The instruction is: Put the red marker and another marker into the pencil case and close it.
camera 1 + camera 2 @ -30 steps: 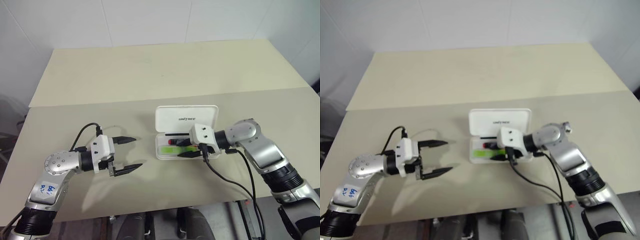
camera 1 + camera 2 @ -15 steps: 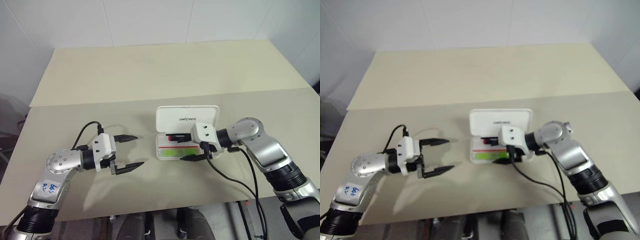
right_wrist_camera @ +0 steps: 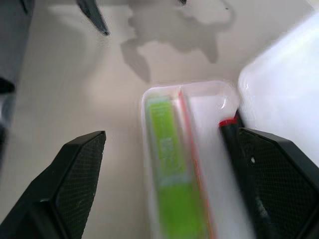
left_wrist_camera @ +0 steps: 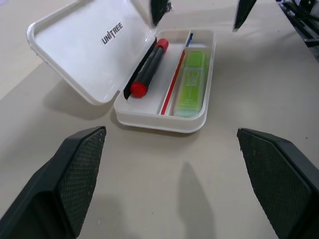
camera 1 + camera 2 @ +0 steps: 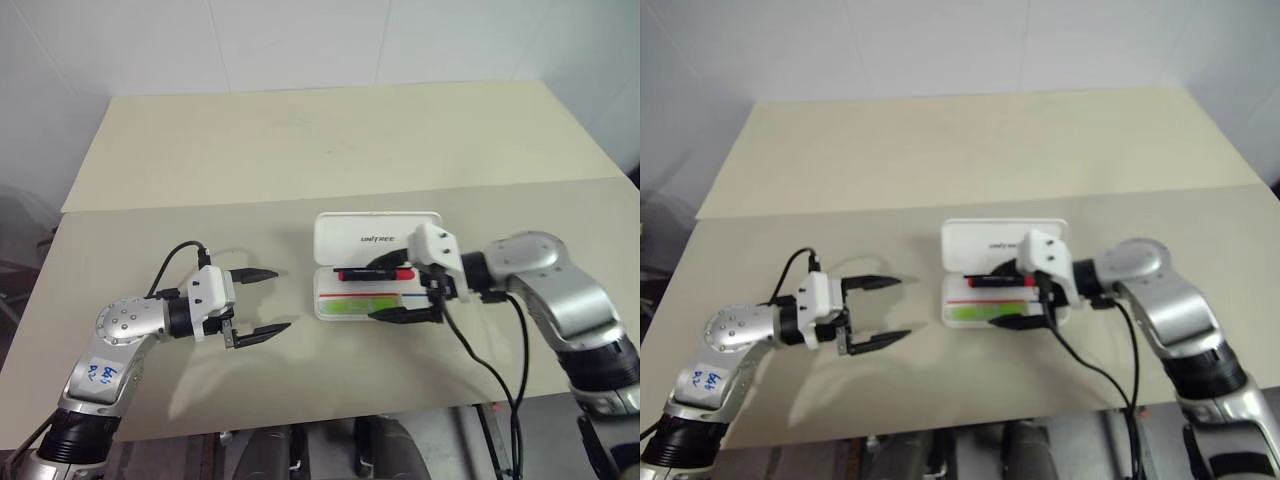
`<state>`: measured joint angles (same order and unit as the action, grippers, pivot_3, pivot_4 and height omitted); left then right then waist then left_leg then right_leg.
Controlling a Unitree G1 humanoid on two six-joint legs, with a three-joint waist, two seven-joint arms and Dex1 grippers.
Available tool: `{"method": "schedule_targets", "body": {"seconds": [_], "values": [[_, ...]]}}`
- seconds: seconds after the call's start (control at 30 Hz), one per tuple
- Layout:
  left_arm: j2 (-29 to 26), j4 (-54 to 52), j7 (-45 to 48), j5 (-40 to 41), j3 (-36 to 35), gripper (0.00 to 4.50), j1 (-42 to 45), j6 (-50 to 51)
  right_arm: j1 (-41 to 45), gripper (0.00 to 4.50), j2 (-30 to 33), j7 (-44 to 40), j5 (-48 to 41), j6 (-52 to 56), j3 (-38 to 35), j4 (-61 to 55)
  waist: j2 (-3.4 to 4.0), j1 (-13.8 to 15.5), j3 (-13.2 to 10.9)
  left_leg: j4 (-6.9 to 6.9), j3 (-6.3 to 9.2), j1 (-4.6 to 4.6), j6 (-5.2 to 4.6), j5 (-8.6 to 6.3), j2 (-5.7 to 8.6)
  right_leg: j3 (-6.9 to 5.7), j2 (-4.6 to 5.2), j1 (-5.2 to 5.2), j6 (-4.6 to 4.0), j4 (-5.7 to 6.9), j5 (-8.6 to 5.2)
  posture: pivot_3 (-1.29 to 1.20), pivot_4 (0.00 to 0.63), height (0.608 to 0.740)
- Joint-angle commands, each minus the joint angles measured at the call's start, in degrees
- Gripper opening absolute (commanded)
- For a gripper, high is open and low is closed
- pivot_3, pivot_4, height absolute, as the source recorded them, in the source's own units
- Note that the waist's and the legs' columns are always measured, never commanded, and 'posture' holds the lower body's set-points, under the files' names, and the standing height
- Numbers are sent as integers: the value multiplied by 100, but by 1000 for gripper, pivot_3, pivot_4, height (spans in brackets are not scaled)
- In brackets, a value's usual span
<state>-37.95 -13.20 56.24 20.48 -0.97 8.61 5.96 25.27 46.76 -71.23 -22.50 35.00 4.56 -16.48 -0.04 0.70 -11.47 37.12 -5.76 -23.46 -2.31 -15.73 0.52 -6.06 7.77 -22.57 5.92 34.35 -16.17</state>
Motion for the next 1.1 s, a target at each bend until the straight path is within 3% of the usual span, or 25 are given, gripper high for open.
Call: {"method": "schedule_targets", "body": {"seconds": [0.03, 0.27, 0.5, 0.73, 1.1], "values": [[51, -135, -60, 24, -34, 4500, 20, -60, -738, 4471, 454, 273, -274, 306, -1039, -308, 0, 40, 0, 3, -3, 1, -1, -6, 0, 0, 0, 0, 0, -1, 0, 0, 150, 740], [301, -20, -133, 110, 20, 4500, 291, 55, -1868, 4471, 229, 1485, -2, -1, -2320, -114, -2, 70, 0, 5, -31, 9, -3, -10, -10, -2, -4, 3, 2, -8, 1, 0, 150, 740], [487, -50, -200, 49, 173, 4500, 466, 141, -2471, 4471, -441, 2607, 303, -497, -2751, 16, -5, 61, 3, 8, -48, 18, -1, -7, -14, 10, -12, 2, 2, 9, 1, 0, 150, 740], [600, 16, -242, 8, 234, 4500, 655, 159, -2007, 4471, -1273, 4332, 824, -946, -2809, 706, -5, 53, 3, 11, -58, 26, 3, -3, -18, 16, -17, 0, 1, 22, 1, 0, 150, 740], [733, 169, -287, -43, 296, 4500, 895, 146, -1082, 4471, -1725, 5354, 1083, -1293, -2625, 1951, -5, 33, 3, 8, -63, 25, -21, 15, -19, 19, -20, -4, -3, 26, 0, 0, 150, 740]]}}
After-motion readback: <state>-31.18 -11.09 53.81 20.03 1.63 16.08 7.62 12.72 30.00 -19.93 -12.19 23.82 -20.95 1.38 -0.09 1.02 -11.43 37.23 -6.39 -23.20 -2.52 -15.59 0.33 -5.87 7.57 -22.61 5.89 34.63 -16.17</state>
